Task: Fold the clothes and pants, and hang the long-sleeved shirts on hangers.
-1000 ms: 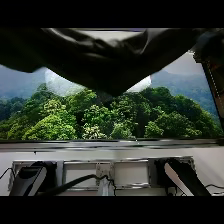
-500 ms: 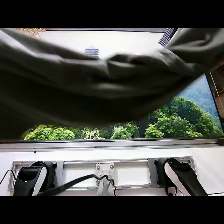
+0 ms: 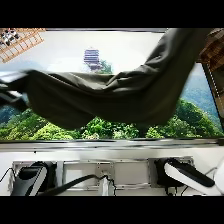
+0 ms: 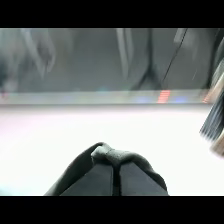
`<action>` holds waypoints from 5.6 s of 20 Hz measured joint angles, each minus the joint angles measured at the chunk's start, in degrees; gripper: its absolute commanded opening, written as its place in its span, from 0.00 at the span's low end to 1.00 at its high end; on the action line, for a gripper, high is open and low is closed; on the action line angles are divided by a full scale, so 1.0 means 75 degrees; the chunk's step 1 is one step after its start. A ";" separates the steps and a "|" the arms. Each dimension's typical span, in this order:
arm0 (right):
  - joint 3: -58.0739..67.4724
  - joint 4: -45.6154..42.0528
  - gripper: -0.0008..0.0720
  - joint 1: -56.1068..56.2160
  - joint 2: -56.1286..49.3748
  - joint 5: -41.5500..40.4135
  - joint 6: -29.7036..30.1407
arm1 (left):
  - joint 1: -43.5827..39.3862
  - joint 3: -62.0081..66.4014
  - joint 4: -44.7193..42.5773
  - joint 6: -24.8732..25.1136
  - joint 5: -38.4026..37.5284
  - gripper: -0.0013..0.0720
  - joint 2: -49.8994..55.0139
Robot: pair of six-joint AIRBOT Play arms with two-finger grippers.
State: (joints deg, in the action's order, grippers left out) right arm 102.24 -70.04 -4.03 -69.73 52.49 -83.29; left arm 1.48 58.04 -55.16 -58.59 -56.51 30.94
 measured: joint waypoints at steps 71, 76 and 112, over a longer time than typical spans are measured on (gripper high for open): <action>-0.8084 0.3063 0.05 -0.0423 -0.1297 -0.2081 -0.0370 | 0.2556 -0.3375 0.3112 0.0746 0.1789 0.03 0.4170; -0.8067 0.3258 0.05 -0.0119 -0.1268 -0.2162 -0.0350 | 0.2570 -0.3279 0.3150 0.0740 0.1821 0.03 0.4132; -0.0854 0.0554 0.05 -0.0087 0.4191 0.0638 -0.0335 | 0.2573 0.4680 -0.0090 -0.0694 0.0122 0.02 -0.0431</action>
State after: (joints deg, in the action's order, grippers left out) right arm 95.83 -65.89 -4.69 -38.30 57.28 -85.80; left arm 20.78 93.14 -55.83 -63.79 -55.59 27.70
